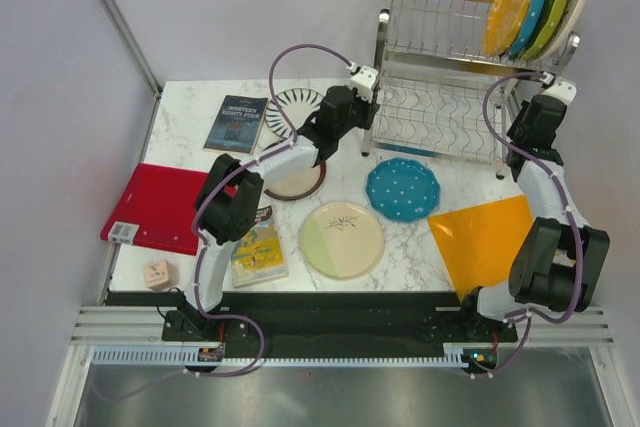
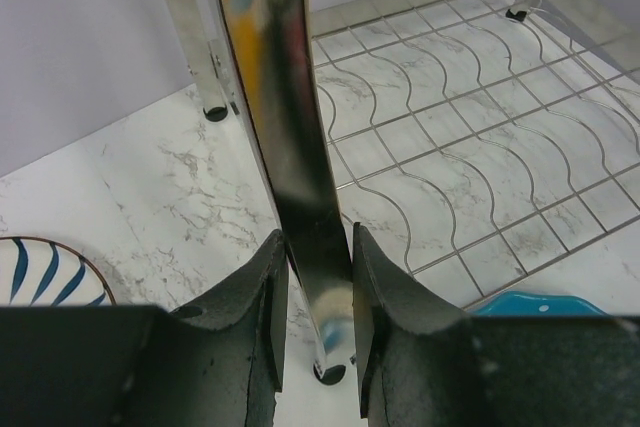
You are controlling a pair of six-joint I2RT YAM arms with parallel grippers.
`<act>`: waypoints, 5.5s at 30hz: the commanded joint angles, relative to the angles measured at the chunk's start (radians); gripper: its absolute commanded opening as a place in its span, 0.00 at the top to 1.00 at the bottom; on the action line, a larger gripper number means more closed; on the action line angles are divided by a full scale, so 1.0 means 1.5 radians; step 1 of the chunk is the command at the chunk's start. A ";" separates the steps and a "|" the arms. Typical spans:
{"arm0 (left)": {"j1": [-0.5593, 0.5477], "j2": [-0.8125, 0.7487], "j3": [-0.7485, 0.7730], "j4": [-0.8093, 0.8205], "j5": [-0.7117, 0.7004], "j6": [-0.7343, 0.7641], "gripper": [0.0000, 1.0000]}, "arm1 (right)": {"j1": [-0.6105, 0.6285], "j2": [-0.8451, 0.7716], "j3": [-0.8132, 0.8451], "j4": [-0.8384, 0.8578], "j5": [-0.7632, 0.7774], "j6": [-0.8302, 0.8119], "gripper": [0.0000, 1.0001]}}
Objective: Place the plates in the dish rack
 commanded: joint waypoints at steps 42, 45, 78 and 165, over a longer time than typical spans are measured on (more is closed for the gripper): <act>-0.028 -0.129 -0.067 0.069 0.068 0.154 0.15 | -0.054 -0.013 0.094 -0.074 -0.077 -0.072 0.46; -0.029 -0.238 -0.209 0.062 0.081 0.086 0.15 | -0.054 -0.076 0.069 -0.179 -0.176 -0.080 0.36; 0.023 0.008 -0.221 -0.064 0.339 -0.333 0.43 | -0.047 0.316 0.044 -0.409 -0.751 -0.234 0.34; 0.166 -0.280 -0.355 -0.157 0.112 -0.185 0.24 | 0.007 -0.070 0.676 -0.232 -0.132 0.097 1.00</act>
